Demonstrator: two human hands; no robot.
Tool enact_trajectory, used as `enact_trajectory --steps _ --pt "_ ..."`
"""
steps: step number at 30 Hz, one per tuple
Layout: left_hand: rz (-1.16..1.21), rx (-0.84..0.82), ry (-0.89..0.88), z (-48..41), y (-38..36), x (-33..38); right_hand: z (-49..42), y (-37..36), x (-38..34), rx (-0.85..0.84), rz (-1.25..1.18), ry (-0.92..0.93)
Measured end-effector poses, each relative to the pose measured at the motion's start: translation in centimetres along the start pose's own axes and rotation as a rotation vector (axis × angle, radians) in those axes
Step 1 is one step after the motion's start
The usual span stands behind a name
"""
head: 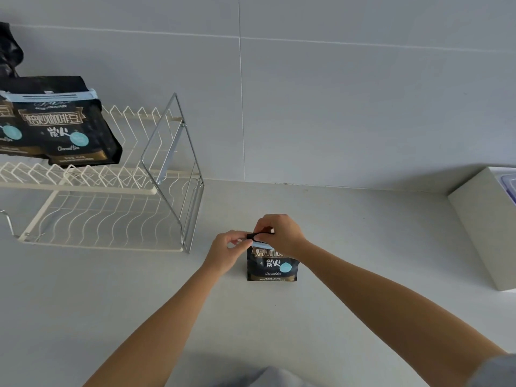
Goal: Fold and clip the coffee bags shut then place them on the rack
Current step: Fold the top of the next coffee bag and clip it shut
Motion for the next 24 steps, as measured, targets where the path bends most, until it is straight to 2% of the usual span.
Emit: enact_trajectory --steps 5,7,14,21,24 --pt "0.104 -0.008 0.118 0.9 -0.3 -0.8 0.3 -0.1 0.5 -0.012 -0.045 0.001" --pt "0.072 0.004 0.112 0.8 -0.4 -0.5 0.0 0.1 0.5 -0.015 -0.042 -0.002" --pt "-0.364 -0.043 -0.075 -1.6 -0.6 1.3 -0.6 1.1 0.8 -0.077 -0.006 -0.005" --pt "-0.543 0.014 -0.248 -2.4 -1.6 2.9 0.7 2.3 2.2 -0.162 0.23 0.086" --pt "-0.605 0.073 -0.347 -2.5 -1.0 3.2 1.4 2.0 3.1 -0.115 0.137 0.042"
Point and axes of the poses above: each hand's wrist, its own z-axis away from the middle knuckle, its own y-axis out of the back of the hand, x = y × z, the point moved 1 cm from there along -z, towards the middle knuckle, and after that the axes turned 2 degrees about x, right-handed, at the moved point
